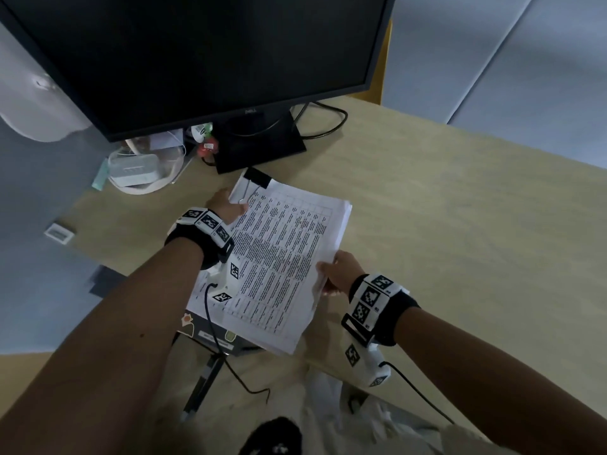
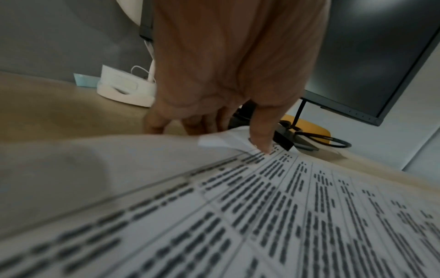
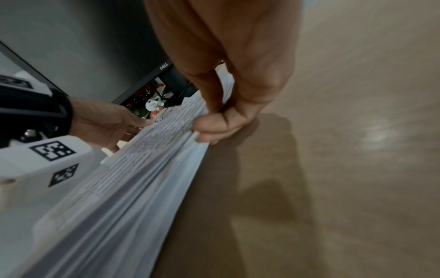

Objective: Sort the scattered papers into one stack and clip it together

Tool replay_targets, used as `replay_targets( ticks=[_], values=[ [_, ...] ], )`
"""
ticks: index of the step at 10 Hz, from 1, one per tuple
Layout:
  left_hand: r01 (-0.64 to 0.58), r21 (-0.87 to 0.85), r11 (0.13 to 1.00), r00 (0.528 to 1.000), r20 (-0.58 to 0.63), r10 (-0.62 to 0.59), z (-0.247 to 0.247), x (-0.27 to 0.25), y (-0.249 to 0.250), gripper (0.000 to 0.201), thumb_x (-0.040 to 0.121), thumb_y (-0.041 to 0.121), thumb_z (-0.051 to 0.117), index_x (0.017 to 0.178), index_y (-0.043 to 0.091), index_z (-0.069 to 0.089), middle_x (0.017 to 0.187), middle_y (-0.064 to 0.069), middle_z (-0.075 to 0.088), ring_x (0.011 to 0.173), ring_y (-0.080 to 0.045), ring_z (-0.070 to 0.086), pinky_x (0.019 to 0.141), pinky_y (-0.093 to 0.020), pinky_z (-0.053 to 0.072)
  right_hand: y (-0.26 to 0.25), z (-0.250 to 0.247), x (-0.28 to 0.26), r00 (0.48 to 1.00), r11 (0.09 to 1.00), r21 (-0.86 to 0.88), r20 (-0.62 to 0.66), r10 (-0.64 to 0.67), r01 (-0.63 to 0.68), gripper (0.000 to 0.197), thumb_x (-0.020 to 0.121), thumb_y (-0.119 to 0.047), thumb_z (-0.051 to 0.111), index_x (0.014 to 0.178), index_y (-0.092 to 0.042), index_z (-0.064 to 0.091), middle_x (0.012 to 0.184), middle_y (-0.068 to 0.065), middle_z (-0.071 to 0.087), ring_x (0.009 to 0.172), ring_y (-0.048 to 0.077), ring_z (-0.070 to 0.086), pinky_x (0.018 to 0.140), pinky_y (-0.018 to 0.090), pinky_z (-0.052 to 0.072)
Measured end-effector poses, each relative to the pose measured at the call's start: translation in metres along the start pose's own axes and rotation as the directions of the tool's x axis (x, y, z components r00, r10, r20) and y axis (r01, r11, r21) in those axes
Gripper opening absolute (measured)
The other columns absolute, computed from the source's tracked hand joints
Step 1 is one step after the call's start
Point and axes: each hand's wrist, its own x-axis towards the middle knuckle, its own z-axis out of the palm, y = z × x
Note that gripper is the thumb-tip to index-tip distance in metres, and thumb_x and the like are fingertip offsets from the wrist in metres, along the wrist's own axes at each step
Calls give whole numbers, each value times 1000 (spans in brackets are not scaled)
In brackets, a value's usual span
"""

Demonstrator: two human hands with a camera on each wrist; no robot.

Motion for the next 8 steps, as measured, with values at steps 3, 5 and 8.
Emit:
replay_targets(
  ticks=[3,5,8],
  values=[
    [83,159,984,995,-69,-72,2,11,-26,61,87,25,59,140,12,31,138,-22,34,124,-42,41,105,-46,37,-13,15,1,999,995,97,42,24,-28,21,92,-5,44,108,7,50,62,13,63,37,13,61,44,24,55],
    [99,307,947,982,-182,-44,14,12,-20,38,89,14,50,124,2,44,132,-23,40,125,-38,34,104,-42,29,-22,7,1,995,986,-164,100,27,-10,28,91,-14,43,87,8,60,30,-1,54,29,10,54,51,24,54],
    [-157,313,937,987,21,159,70,-24,27,72,91,41,50,148,30,7,158,-5,-9,146,-29,-6,114,-56,6,-3,-22,-3,997,974,-218,46,-61,69,40,92,-20,48,56,-4,56,64,17,63,49,22,59,66,32,57]
  ],
)
